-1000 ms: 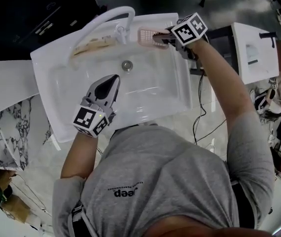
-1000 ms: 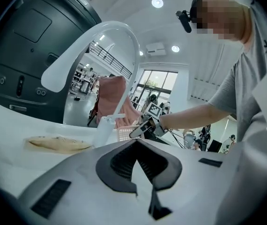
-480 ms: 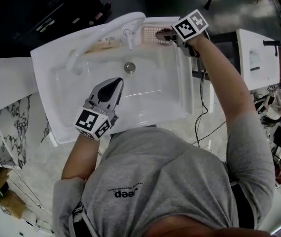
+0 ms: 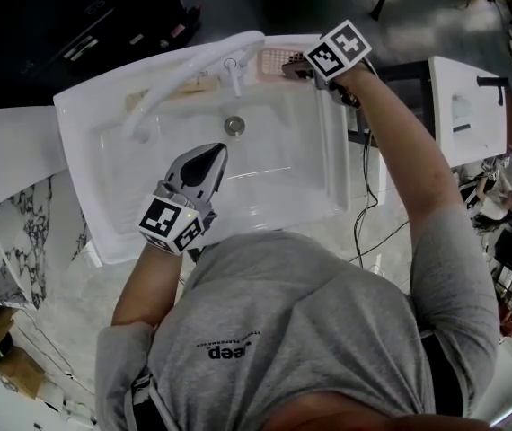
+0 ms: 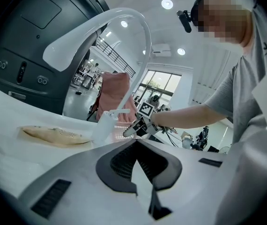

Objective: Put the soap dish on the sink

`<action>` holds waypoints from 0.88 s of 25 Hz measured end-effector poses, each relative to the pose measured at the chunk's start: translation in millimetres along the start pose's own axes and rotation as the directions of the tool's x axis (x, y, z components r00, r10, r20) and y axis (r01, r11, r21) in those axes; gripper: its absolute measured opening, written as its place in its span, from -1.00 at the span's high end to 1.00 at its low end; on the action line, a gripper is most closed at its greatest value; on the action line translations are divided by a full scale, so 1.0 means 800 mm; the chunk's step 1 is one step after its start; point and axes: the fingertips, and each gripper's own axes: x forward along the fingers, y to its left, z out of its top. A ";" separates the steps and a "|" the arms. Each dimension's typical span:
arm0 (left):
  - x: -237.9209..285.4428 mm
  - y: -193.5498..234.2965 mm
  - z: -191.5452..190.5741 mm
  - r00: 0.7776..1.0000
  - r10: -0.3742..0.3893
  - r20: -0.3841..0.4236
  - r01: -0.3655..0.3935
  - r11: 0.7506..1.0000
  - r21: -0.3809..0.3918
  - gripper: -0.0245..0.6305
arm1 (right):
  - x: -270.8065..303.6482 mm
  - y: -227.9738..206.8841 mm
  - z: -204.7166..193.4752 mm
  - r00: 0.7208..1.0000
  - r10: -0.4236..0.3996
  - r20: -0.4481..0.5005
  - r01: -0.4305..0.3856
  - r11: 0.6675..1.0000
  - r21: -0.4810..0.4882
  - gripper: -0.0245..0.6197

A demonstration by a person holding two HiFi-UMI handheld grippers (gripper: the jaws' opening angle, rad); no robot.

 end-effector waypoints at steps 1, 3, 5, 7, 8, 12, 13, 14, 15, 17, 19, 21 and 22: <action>0.000 0.001 0.000 1.000 0.000 0.000 0.000 1.000 -0.002 0.92 | 0.000 0.001 -0.001 1.000 0.006 -0.005 -0.006 1.000 -0.007 0.40; 0.001 0.002 -0.001 1.000 -0.001 -0.002 0.001 1.000 -0.006 0.92 | 0.000 0.008 -0.004 0.999 0.037 -0.021 -0.038 0.999 -0.025 0.46; 0.001 0.001 -0.002 1.000 -0.003 -0.005 0.003 1.000 -0.009 0.92 | 0.000 0.021 -0.010 0.996 0.082 -0.043 -0.084 0.995 -0.051 0.64; 0.002 0.000 -0.003 1.000 -0.008 -0.007 0.008 1.000 -0.011 0.92 | 0.001 0.028 -0.016 0.991 0.112 -0.072 -0.117 0.991 -0.064 0.71; 0.003 0.000 -0.003 1.000 -0.010 -0.008 0.010 1.000 -0.012 0.92 | 0.003 0.030 -0.018 0.988 0.124 -0.089 -0.130 0.990 -0.061 0.72; 0.004 -0.001 -0.003 1.000 -0.020 -0.007 0.020 1.000 -0.023 0.92 | 0.008 0.032 -0.021 0.975 0.181 -0.128 -0.186 0.982 -0.027 0.74; 0.004 0.000 -0.003 1.000 -0.022 -0.007 0.022 0.999 -0.025 0.92 | 0.008 0.034 -0.021 0.972 0.191 -0.138 -0.197 0.980 -0.030 0.74; 0.003 0.000 -0.004 1.000 -0.024 -0.008 0.024 0.999 -0.026 0.92 | 0.008 0.036 -0.023 0.967 0.200 -0.157 -0.209 0.977 -0.042 0.74; 0.003 0.002 -0.004 1.000 -0.026 -0.009 0.026 0.999 -0.026 0.92 | 0.008 0.038 -0.026 0.961 0.205 -0.188 -0.220 0.973 -0.064 0.74; 0.003 0.003 -0.005 1.000 -0.026 -0.011 0.026 0.999 -0.026 0.92 | 0.008 0.042 -0.034 0.945 0.194 -0.263 -0.234 0.964 -0.129 0.74; 0.003 0.005 -0.004 1.000 -0.023 -0.012 0.023 0.999 -0.028 0.92 | 0.008 0.037 -0.033 0.938 0.149 -0.314 -0.218 0.956 -0.198 0.74; 0.004 0.006 -0.004 1.000 -0.021 -0.013 0.021 0.999 -0.030 0.92 | 0.009 0.025 -0.026 0.938 0.062 -0.340 -0.161 0.949 -0.270 0.73; 0.004 0.006 -0.005 1.000 -0.022 -0.014 0.021 0.999 -0.030 0.92 | 0.010 0.017 -0.023 0.937 0.009 -0.349 -0.125 0.942 -0.311 0.72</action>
